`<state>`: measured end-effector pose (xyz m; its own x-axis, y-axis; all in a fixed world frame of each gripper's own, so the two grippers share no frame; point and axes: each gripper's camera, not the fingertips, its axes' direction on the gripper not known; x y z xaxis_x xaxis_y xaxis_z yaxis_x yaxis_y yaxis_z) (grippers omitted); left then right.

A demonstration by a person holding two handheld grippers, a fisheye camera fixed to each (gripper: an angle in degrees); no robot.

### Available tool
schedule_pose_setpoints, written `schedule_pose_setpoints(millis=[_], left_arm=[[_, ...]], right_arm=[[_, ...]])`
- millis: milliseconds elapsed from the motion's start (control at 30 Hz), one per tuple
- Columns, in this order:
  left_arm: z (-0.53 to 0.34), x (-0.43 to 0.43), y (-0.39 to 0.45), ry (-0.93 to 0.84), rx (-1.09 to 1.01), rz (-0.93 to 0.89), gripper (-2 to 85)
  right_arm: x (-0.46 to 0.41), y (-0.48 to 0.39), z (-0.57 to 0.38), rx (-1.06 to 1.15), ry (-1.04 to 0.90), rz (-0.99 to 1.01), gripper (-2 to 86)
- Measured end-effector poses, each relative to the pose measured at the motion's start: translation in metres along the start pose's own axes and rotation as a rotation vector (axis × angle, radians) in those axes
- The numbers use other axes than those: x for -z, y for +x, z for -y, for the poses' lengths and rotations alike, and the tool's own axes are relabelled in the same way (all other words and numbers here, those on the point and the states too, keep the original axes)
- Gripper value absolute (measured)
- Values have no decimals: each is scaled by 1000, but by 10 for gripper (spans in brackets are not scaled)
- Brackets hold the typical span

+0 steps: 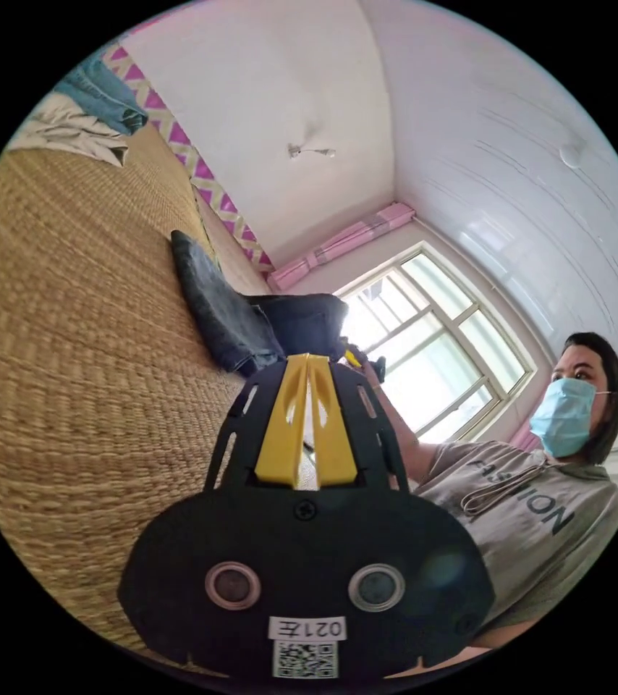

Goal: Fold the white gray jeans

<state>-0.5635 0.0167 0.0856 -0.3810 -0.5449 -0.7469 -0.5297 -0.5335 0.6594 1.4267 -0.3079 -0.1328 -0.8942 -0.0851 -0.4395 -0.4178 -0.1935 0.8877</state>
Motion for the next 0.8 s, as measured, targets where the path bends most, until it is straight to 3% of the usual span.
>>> schedule_pose_setpoints(millis=[67,167,233,500,633,800], left_arm=[[13,-40,23,-96,-50,74,-9],[29,-98,45,-196,-84,42,-9],[38,-130,55,-242,-91,36,-9],[70,-275,112,-404,-233,147,-5],[59,-382,156,-539,-489,368,30],[35,-489,179,-681,-751,628,75]], right_arm=[[36,107,-89,-102,-23,-89,61],[57,218,-213,-239,-97,-146,59],[64,256,-280,-299,-165,-180,55],[152,268,-455,-285,-92,-98,53],[170,297,-536,-326,-183,-88,66],[254,287,-623,-285,45,133,50]])
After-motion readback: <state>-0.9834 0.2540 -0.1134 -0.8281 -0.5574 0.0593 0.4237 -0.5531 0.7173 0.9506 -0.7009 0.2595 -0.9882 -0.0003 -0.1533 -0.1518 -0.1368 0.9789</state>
